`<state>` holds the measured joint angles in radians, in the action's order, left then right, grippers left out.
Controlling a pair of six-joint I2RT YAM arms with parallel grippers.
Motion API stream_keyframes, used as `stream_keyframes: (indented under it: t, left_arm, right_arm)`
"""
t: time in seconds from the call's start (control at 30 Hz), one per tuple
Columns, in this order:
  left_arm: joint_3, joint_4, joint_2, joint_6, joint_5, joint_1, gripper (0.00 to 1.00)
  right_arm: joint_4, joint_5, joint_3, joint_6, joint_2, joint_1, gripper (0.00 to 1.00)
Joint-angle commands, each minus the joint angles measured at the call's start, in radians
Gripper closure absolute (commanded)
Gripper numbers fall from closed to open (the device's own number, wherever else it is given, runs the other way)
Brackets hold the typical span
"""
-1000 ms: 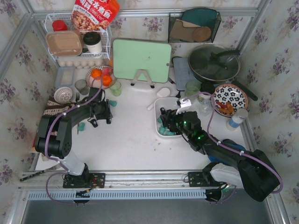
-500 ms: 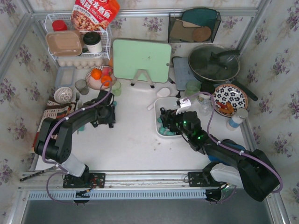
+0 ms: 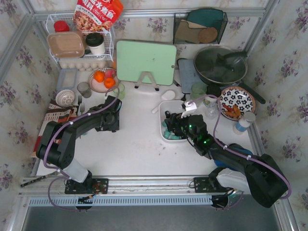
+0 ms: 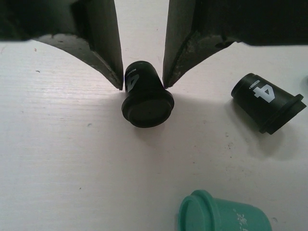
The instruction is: Mix the coffee capsules in the storage basket
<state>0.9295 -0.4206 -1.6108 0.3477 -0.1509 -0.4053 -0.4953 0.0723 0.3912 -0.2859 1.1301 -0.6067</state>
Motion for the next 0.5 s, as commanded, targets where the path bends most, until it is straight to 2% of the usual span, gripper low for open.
stream_keyframes:
  t: [0.0, 0.27, 0.47]
  left_arm:
    - [-0.004, 0.026, -0.007, 0.017, -0.052, -0.001, 0.60]
    - [-0.017, 0.103, 0.021, 0.002, -0.032, -0.010, 0.73]
    - [-0.089, 0.257, 0.181, -0.093, 0.062, -0.071, 0.77]
  right_arm:
    - [-0.010, -0.003, 0.014, -0.004, -0.003, 0.001, 0.27]
    - [-0.008, -0.006, 0.015, -0.004, 0.002, 0.001, 0.27]
    - [-0.013, -0.017, 0.014, -0.002, 0.005, 0.001, 0.27]
